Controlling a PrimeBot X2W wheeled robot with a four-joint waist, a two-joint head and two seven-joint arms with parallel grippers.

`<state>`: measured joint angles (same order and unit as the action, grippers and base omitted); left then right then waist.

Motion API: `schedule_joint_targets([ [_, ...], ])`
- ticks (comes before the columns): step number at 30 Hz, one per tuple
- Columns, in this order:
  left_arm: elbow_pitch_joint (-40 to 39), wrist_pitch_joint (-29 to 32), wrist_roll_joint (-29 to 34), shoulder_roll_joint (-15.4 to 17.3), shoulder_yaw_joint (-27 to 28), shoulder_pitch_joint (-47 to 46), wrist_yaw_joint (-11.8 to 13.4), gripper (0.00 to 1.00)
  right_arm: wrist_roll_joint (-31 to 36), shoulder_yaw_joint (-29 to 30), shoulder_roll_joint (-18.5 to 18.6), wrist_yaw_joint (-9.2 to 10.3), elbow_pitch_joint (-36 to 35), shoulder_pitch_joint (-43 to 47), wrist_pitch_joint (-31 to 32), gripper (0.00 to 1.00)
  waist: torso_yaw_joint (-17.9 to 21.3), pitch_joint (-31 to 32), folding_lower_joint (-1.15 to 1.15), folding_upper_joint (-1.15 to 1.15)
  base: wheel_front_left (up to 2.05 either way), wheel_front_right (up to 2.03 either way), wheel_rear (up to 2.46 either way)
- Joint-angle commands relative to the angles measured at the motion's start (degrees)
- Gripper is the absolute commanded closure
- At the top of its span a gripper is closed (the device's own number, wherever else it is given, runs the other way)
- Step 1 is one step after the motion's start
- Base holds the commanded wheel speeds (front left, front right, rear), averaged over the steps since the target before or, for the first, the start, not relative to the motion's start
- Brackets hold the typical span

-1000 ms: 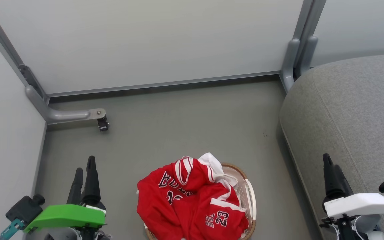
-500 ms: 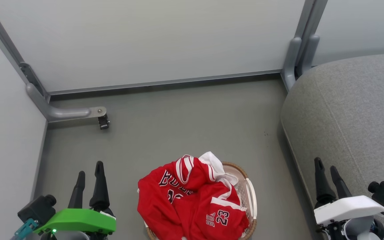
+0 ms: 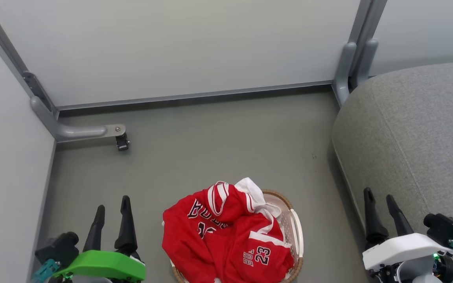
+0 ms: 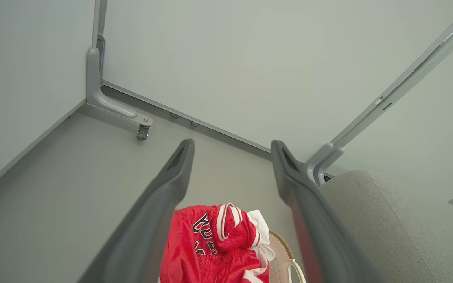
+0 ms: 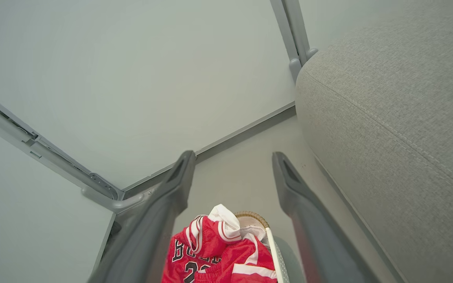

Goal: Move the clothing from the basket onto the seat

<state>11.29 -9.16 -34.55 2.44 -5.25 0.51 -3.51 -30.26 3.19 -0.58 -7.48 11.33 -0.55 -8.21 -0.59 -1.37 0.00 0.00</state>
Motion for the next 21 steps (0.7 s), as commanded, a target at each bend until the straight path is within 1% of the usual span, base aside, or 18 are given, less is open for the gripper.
schedule_joint_targets([
  [1,-0.2,-0.5,1.7,0.4,-0.1,0.3,0.4,0.0,1.6,-0.2,0.5,-0.01,-0.2,0.4,-0.7,0.0,0.0,0.0,0.0,0.0,0.0,0.0,0.0],
  [21,1.5,-3.1,10.1,0.5,-1.7,1.4,1.4,0.0,12.4,-1.8,0.6,-0.02,1.1,1.1,-3.6,0.0,-0.1,0.2,0.0,0.0,0.0,0.0,0.0],
])
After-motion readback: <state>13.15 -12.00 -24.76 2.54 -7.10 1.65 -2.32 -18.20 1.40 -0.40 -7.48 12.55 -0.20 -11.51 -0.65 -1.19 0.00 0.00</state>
